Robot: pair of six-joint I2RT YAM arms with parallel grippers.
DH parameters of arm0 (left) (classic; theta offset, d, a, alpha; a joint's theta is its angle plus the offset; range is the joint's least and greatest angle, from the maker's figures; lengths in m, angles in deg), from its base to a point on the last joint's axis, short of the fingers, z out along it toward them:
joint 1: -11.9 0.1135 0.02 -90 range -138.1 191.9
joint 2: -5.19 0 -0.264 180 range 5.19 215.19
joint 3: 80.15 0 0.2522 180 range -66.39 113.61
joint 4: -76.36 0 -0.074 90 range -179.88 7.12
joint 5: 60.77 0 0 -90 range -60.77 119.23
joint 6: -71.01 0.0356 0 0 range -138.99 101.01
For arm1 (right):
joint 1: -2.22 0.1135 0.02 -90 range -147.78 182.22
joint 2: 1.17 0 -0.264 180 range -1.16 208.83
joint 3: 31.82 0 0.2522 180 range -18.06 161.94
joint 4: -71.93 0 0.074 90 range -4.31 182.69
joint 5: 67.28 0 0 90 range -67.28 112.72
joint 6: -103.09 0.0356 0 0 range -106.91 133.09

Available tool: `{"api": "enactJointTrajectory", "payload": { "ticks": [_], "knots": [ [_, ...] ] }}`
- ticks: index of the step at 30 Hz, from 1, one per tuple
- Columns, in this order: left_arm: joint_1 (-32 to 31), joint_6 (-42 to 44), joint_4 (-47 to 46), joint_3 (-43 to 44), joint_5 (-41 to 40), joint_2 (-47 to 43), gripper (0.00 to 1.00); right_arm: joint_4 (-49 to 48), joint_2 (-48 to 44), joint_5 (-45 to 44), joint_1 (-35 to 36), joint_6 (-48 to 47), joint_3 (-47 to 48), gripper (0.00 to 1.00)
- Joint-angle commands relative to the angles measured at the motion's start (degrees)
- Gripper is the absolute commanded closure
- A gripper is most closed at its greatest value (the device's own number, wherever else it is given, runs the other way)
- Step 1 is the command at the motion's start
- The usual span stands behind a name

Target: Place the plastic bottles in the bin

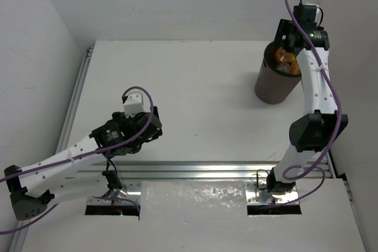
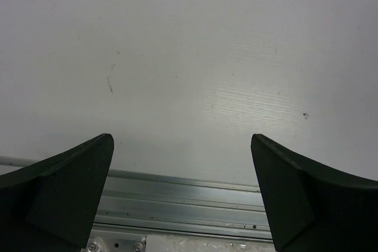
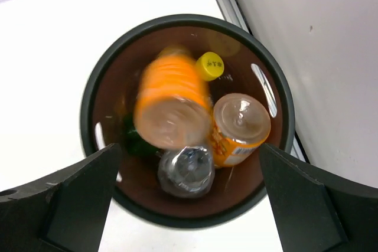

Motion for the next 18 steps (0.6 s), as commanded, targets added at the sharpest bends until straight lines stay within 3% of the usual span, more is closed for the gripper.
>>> {"api": "enactJointTrajectory", "payload": {
  "ticks": [1,5,6,10,12,16,18],
  "knots": [
    [-0.4,0.9,-2.5,0.1,-1.7,-1.7,0.0,-0.1,-6.0,1.0,0.4,1.1,1.1,0.01],
    [0.2,-0.8,-0.2,2.5,-6.5,-1.0,0.0,-2.1,-15.3,17.3,0.6,2.1,-7.3,0.01],
    [0.4,-1.8,1.1,3.5,-7.9,0.2,0.0,-5.6,-22.2,19.7,1.4,2.4,-11.5,0.01],
    [1.7,-1.9,4.5,9.2,-14.3,1.2,0.0,-15.1,-42.7,28.2,3.3,4.6,-39.6,0.01],
    [3.3,1.5,2.0,10.2,-15.1,0.2,0.0,-13.9,-49.3,32.0,3.3,4.9,-46.0,0.01],
    [10.2,14.4,-11.3,5.2,-8.9,-2.0,0.0,-5.9,-62.3,31.1,3.3,2.7,-56.2,0.01],
    [15.6,16.8,-15.6,3.0,-2.5,-3.5,0.0,-3.5,-66.5,27.4,7.1,0.6,-58.1,0.01]
  ]
}}
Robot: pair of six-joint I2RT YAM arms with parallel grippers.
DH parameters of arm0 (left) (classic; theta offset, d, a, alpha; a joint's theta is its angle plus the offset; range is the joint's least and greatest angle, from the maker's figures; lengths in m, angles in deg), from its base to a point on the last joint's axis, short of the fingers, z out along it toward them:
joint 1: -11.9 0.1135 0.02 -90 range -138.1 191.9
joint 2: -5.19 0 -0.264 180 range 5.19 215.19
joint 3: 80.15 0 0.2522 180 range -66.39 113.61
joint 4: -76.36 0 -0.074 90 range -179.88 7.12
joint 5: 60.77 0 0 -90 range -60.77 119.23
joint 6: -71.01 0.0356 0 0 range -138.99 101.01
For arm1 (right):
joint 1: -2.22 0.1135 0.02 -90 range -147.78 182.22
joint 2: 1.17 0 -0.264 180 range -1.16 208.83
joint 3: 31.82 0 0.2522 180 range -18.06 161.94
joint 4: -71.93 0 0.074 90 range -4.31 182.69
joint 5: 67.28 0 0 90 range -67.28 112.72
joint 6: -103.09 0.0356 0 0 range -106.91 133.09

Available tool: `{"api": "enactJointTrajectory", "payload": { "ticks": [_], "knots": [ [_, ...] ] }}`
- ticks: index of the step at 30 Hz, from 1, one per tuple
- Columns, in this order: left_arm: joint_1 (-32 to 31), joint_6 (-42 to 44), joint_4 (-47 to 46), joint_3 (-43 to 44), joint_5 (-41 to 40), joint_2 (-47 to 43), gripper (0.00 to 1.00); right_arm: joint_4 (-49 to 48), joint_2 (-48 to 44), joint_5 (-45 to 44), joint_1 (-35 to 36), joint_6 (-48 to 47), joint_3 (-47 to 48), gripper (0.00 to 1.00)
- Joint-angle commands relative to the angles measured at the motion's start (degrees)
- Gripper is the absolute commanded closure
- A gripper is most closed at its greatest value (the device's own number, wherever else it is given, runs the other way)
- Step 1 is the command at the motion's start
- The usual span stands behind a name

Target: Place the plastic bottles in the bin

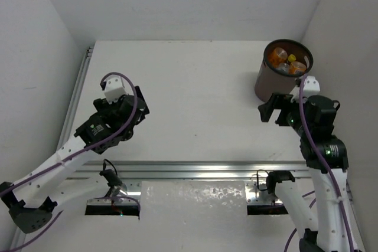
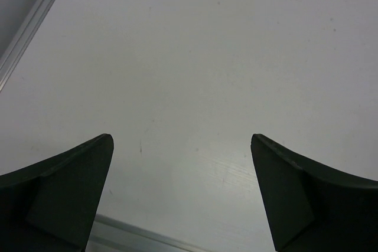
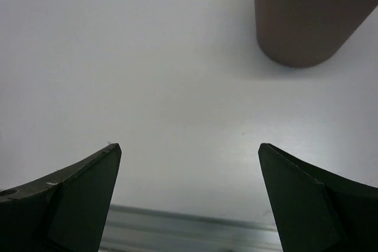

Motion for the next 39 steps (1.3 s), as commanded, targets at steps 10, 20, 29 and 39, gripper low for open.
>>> {"api": "enactJointTrajectory", "payload": {
  "ticks": [10,20,29,39],
  "knots": [
    [12.2,11.3,-13.2,-8.5,11.6,-9.0,0.0,14.6,-16.9,-9.4,5.5,-4.5,-1.8,0.01],
    [10.8,8.1,-11.6,-12.2,8.7,-21.1,0.0,18.3,-22.1,-8.5,6.2,-3.1,0.0,0.01],
    [10.7,9.6,-12.8,-13.2,8.6,-25.2,0.0,18.4,-23.8,-10.9,7.5,-3.6,-1.8,0.01],
    [10.7,10.1,-12.8,-13.2,9.7,-24.0,0.0,17.7,-23.3,-12.9,7.8,-2.8,-3.4,0.01]
  ]
}}
